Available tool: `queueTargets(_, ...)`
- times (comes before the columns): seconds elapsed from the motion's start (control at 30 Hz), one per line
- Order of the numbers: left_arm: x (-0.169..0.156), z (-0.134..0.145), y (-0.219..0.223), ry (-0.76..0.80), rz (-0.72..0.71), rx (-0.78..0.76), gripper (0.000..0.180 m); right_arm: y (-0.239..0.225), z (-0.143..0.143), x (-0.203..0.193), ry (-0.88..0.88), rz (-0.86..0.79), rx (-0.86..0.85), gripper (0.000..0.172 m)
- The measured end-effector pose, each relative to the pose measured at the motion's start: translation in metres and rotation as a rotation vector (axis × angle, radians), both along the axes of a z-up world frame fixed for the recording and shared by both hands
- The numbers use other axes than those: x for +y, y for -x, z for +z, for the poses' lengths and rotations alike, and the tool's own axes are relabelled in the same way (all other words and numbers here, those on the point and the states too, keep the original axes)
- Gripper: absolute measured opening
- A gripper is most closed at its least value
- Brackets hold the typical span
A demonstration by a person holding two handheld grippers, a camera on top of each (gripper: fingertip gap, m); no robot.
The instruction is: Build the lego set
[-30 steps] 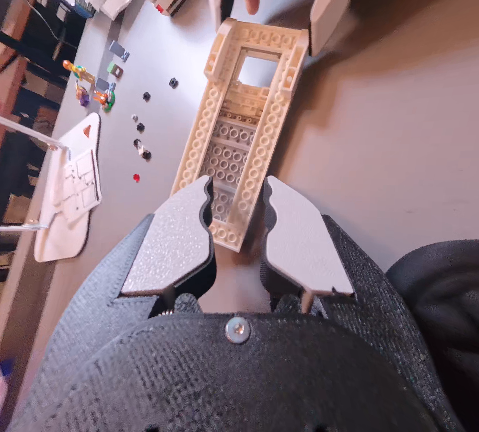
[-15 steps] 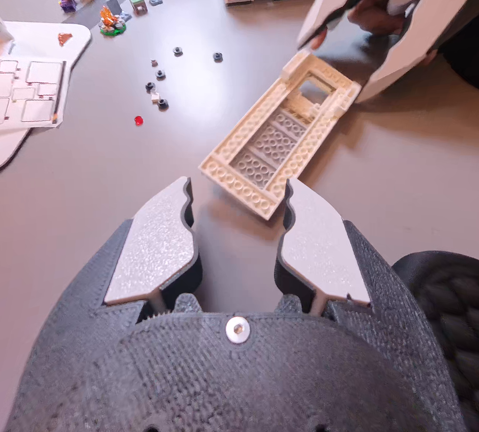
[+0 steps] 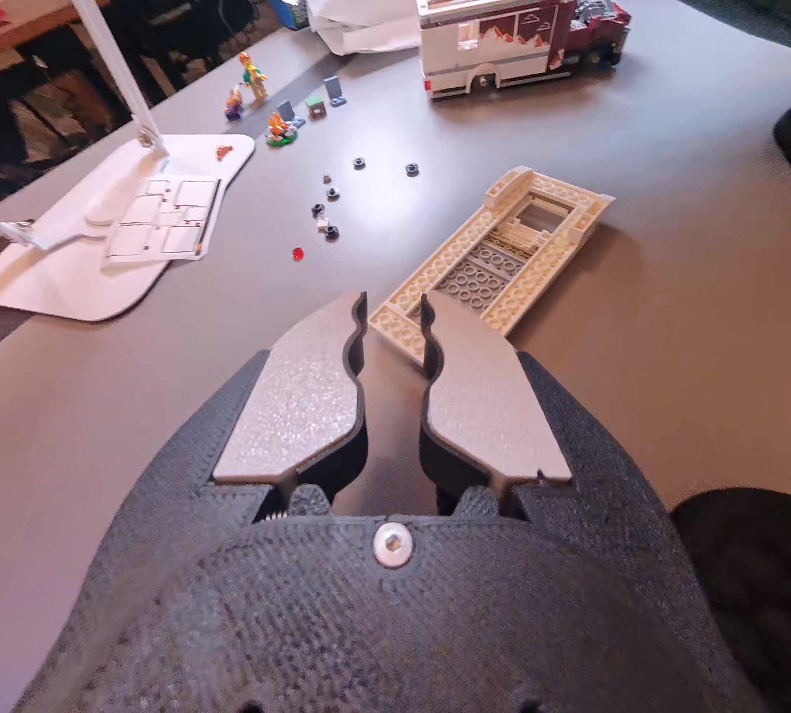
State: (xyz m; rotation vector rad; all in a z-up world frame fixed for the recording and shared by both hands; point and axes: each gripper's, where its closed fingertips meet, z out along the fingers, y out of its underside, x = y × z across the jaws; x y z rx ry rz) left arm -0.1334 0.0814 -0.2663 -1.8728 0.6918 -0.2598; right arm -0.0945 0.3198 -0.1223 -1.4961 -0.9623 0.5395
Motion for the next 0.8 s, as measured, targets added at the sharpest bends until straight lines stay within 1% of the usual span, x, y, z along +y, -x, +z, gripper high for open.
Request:
queueTargets(0.07,0.003,0.003,0.004,-0.037,0.050,0.032,0.023,0.017,0.005,0.033,-0.016,-0.071,-0.010,0.046)
queueTargets(0.1,0.005,0.008,0.008,-0.066,0.081,0.057,0.023,0.021,0.004,0.047,-0.026,-0.117,-0.018,0.043)
queueTargets(0.13,0.008,0.016,0.011,-0.097,0.112,0.082,0.023,0.023,0.003,0.055,-0.028,-0.138,-0.010,0.028)
queueTargets(0.17,0.011,0.027,0.013,-0.124,0.138,0.097,0.023,0.026,0.003,0.053,-0.027,-0.111,0.028,0.018)
queueTargets(0.2,0.014,0.040,0.014,-0.150,0.155,0.104,0.023,0.025,0.001,0.053,-0.024,-0.118,0.061,0.011)
queueTargets(0.23,0.018,0.053,0.016,-0.171,0.174,0.115,0.022,0.021,-0.002,0.053,-0.035,-0.145,0.088,0.012)
queueTargets(0.3,0.032,0.084,0.025,-0.227,0.225,0.167,0.020,0.011,-0.012,0.055,-0.002,-0.186,0.160,0.017)
queueTargets(0.4,0.069,0.126,0.051,-0.270,0.331,0.288,0.020,0.005,-0.027,0.054,0.179,-0.157,0.279,0.020)
queueTargets(0.47,0.102,0.141,0.077,-0.235,0.414,0.331,0.024,0.004,-0.034,0.053,0.324,-0.140,0.334,0.021)
queueTargets(0.5,0.119,0.145,0.089,-0.212,0.444,0.316,0.025,0.003,-0.037,0.051,0.411,-0.132,0.362,0.024)
queueTargets(0.53,0.134,0.147,0.100,-0.191,0.461,0.301,0.028,-0.001,-0.039,0.052,0.493,-0.142,0.402,0.054)
queueTargets(0.57,0.148,0.149,0.111,-0.175,0.484,0.298,0.031,-0.005,-0.039,0.051,0.560,-0.137,0.446,0.059)
queueTargets(0.6,0.159,0.149,0.122,-0.166,0.502,0.313,0.034,-0.009,-0.037,0.051,0.603,-0.130,0.497,0.060)
queueTargets(0.63,0.169,0.147,0.128,-0.156,0.502,0.324,0.035,-0.017,-0.033,0.053,0.588,-0.149,0.528,0.062)
queueTargets(0.67,0.178,0.144,0.133,-0.139,0.507,0.336,0.036,-0.027,-0.025,0.054,0.487,-0.197,0.523,0.061)
queueTargets(0.7,0.185,0.140,0.138,-0.123,0.511,0.355,0.036,-0.033,-0.012,0.051,0.339,-0.233,0.490,0.059)
queueTargets(0.73,0.190,0.137,0.142,-0.117,0.517,0.381,0.033,-0.030,0.002,0.041,0.192,-0.223,0.440,0.056)
queueTargets(0.8,0.195,0.136,0.153,-0.150,0.546,0.439,0.014,-0.006,0.018,0.016,-0.012,-0.132,0.310,0.055)
